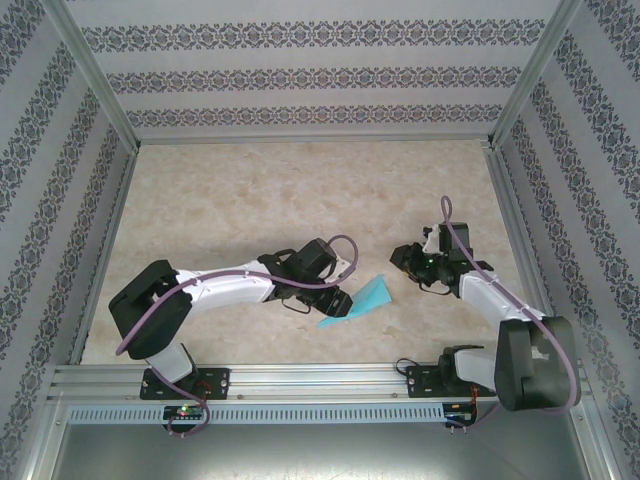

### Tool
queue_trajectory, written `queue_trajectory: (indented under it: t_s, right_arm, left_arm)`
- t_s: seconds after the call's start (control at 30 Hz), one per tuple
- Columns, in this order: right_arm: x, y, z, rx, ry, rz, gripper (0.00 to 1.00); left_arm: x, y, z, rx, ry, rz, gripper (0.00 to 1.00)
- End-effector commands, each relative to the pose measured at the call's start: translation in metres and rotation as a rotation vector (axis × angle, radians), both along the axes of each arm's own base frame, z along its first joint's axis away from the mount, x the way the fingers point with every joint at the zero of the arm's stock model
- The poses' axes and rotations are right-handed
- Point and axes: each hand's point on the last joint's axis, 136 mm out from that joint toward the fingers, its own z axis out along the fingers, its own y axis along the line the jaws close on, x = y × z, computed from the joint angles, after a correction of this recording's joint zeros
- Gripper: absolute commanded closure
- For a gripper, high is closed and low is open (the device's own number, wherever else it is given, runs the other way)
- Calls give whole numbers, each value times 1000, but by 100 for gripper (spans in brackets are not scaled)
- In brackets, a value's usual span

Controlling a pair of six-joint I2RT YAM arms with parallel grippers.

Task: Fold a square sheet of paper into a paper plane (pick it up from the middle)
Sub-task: Fold the wing for the fifth time at the center of the table.

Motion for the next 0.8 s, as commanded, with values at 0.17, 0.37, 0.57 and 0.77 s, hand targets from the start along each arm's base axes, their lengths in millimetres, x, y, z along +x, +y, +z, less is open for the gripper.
queue_trajectory:
  t_s: [0.17,0.37,0.57,0.77]
  right_arm:
    - [-10,-5,11,-38,-11,24,62]
    - [-14,-5,11,-44,-9,27,60]
    - [-14,-6,12,-49,-12,26,59]
    - [-13,-4,10,-37,-7,32,59]
  left_arm:
    - [-2,5,-16,168,-90,-86,47]
    - [10,3,-36,258,-129,-91,47]
    - [20,7,-41,300,-170,-75,52]
    - [25,8,-42,319,-185,-62,67]
